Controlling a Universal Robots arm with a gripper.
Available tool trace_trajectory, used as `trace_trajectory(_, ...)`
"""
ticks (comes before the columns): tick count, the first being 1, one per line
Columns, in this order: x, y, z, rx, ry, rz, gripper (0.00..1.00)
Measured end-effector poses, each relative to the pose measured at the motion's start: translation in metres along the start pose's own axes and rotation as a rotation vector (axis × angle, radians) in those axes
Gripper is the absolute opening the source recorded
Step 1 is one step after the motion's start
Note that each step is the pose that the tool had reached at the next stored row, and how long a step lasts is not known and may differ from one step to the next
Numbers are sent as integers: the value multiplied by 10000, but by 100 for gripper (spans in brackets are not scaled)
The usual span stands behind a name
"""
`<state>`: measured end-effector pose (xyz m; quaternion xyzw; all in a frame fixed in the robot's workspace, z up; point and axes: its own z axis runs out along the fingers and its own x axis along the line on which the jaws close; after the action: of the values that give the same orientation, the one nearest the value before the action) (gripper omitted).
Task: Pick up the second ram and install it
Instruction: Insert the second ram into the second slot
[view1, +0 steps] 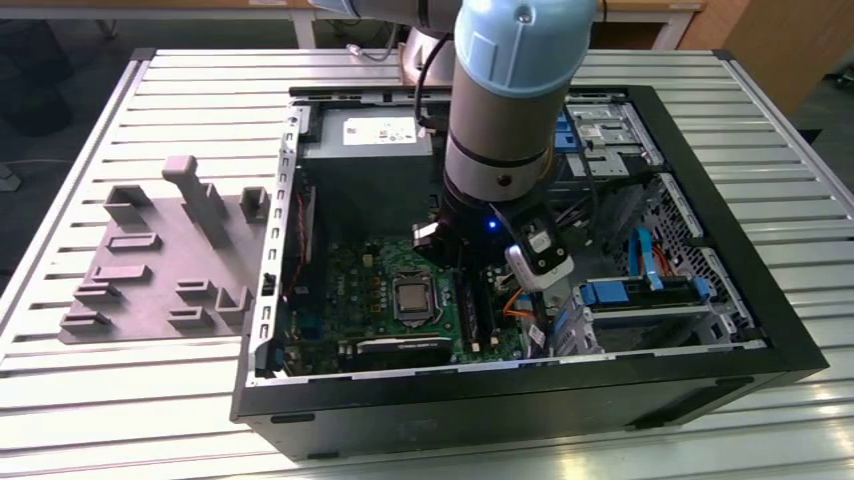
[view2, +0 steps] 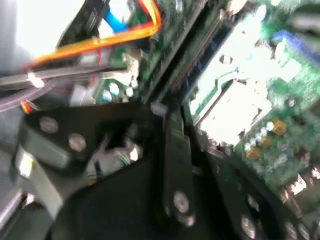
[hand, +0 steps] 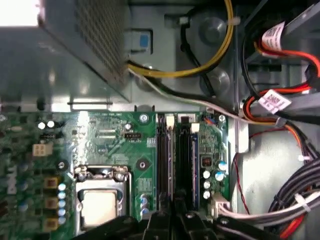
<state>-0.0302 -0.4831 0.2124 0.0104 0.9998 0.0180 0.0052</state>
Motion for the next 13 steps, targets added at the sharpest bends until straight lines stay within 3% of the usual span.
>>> trace_trajectory(13,0,-6,-3,27,7,0,14)
